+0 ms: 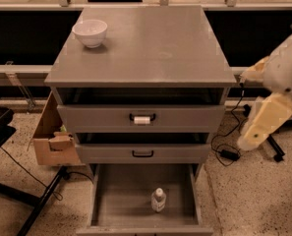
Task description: Pick blue plastic bottle from bottom drawer and place on counter
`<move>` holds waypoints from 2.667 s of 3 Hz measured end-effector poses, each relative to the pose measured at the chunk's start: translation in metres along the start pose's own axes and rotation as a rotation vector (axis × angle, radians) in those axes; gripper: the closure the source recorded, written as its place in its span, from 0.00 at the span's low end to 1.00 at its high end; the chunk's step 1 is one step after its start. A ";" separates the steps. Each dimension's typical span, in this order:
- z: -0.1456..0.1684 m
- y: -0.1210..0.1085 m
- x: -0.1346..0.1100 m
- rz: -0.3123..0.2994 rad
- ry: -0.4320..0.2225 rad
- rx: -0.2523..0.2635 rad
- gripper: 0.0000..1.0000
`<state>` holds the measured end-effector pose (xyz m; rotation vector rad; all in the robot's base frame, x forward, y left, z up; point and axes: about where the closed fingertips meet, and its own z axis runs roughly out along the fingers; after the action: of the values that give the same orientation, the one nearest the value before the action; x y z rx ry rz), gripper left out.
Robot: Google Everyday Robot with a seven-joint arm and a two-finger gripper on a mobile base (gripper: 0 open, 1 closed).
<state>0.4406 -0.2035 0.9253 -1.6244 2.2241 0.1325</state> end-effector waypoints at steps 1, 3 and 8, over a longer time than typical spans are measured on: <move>0.062 0.033 -0.001 0.028 -0.159 -0.072 0.00; 0.193 0.063 0.001 0.027 -0.372 -0.094 0.00; 0.394 0.043 0.013 0.107 -0.714 0.044 0.00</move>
Offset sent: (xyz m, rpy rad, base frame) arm 0.0223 0.0823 -0.2046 0.4671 -0.2081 0.0237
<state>0.4946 -0.0846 0.5505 -1.1761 1.7321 0.5875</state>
